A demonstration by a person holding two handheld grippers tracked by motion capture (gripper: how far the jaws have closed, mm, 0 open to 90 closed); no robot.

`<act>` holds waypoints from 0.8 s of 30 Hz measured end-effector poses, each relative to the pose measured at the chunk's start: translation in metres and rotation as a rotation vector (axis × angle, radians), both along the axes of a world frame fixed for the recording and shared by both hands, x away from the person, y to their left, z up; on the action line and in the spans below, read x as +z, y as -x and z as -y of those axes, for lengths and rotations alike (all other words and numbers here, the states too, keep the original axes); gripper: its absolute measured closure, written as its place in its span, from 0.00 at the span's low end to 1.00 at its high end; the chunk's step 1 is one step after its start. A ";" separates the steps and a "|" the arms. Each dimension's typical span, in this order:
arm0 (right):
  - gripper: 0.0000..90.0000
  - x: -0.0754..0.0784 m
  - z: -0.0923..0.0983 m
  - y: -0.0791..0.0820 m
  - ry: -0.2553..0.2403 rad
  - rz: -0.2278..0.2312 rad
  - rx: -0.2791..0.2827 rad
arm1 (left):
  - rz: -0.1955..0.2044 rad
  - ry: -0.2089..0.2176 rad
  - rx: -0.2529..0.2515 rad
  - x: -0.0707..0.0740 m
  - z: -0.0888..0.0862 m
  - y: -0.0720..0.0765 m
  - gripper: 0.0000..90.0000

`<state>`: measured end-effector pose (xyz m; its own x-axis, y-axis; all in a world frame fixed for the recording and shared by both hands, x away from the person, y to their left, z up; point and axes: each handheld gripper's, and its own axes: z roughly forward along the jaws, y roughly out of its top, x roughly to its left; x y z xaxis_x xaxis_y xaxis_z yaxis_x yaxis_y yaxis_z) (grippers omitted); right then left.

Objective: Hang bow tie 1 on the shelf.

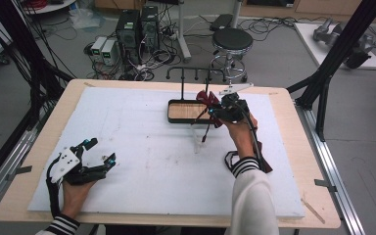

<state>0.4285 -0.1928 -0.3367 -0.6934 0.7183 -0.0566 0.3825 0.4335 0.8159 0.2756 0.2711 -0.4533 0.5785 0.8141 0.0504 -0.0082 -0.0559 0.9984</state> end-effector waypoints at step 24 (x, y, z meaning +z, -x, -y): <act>0.85 0.034 0.022 0.012 -0.125 0.200 -0.143 | -0.002 -0.001 0.001 0.000 0.000 0.000 0.16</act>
